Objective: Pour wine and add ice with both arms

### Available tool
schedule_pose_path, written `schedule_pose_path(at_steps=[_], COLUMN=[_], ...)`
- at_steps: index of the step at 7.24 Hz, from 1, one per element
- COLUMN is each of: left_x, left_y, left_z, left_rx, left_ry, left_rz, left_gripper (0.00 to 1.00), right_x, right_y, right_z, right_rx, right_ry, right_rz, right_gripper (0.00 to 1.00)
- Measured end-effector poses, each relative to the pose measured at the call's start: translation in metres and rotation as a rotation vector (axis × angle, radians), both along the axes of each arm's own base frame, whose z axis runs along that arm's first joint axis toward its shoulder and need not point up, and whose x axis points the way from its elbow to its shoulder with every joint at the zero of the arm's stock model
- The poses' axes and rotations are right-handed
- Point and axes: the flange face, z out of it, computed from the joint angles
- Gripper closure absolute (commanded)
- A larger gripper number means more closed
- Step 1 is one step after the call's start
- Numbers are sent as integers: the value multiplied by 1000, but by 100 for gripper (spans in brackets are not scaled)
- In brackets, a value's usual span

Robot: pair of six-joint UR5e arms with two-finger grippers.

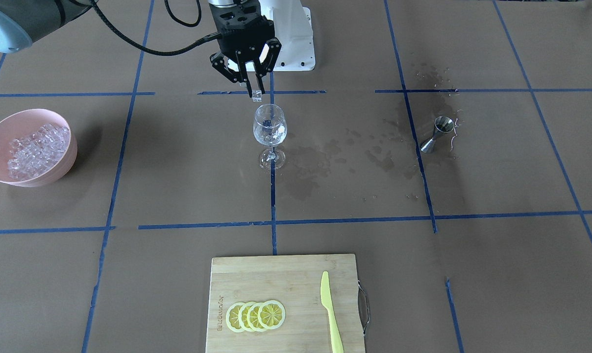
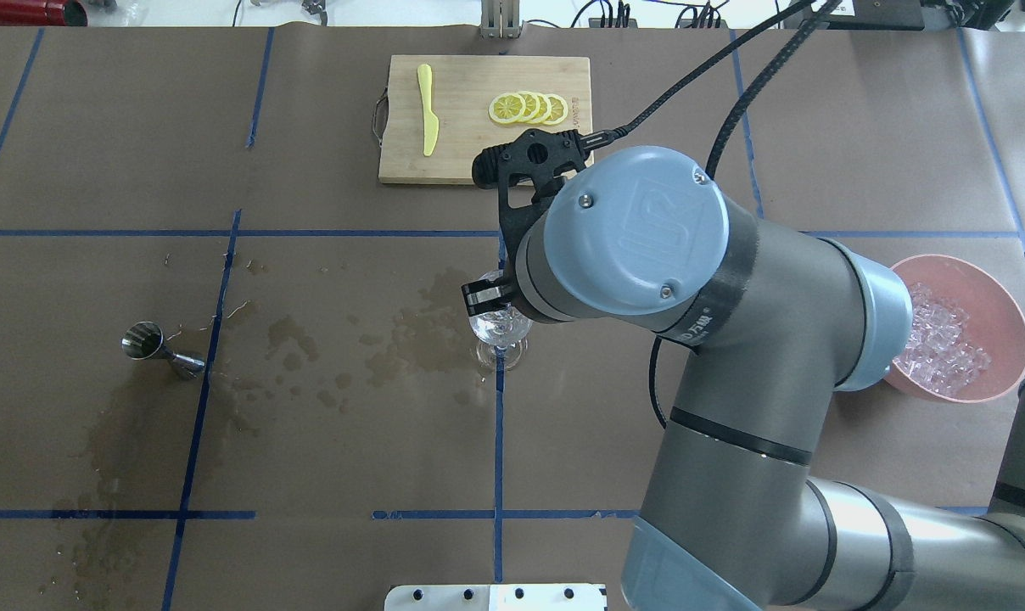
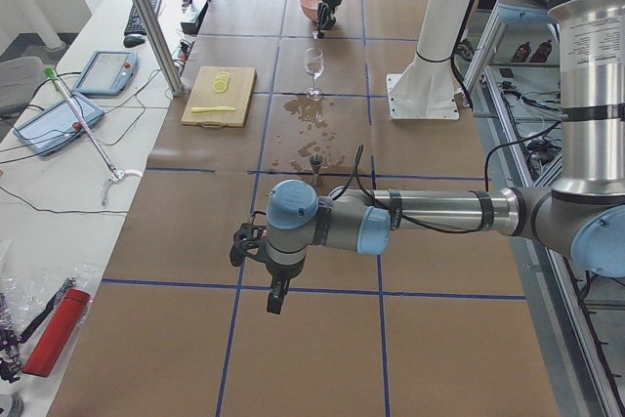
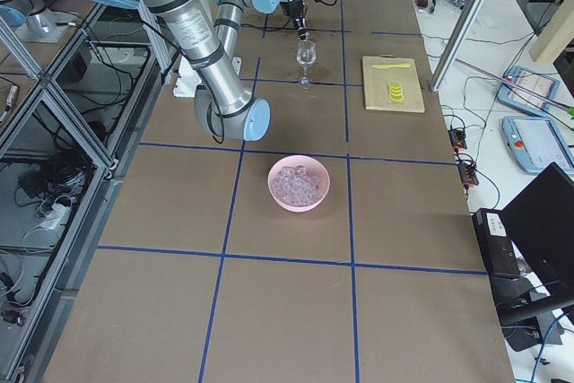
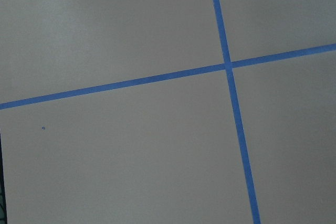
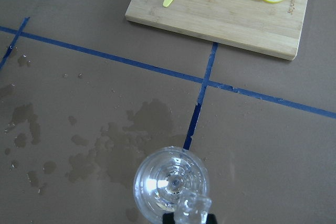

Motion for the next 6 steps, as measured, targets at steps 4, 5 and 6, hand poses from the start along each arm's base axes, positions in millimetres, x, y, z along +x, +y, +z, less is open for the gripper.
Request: schedule_pose_path(at_steps=[4,5,6], left_x=[0,0,0], left_y=[0,1,1], left_z=[1,1,2], left_rx=[-2,-2,-4], left_ry=[1,1,1], left_rz=[0,0,0], left_gripper=[0,0,0], right_x=[-32,-35,-37], right_y=[2,5,7], right_z=[-2,0,2], right_rx=[12,11,2], right_ry=[48,55,63], right_rz=[8,4,5], right_gripper=[43,2,1])
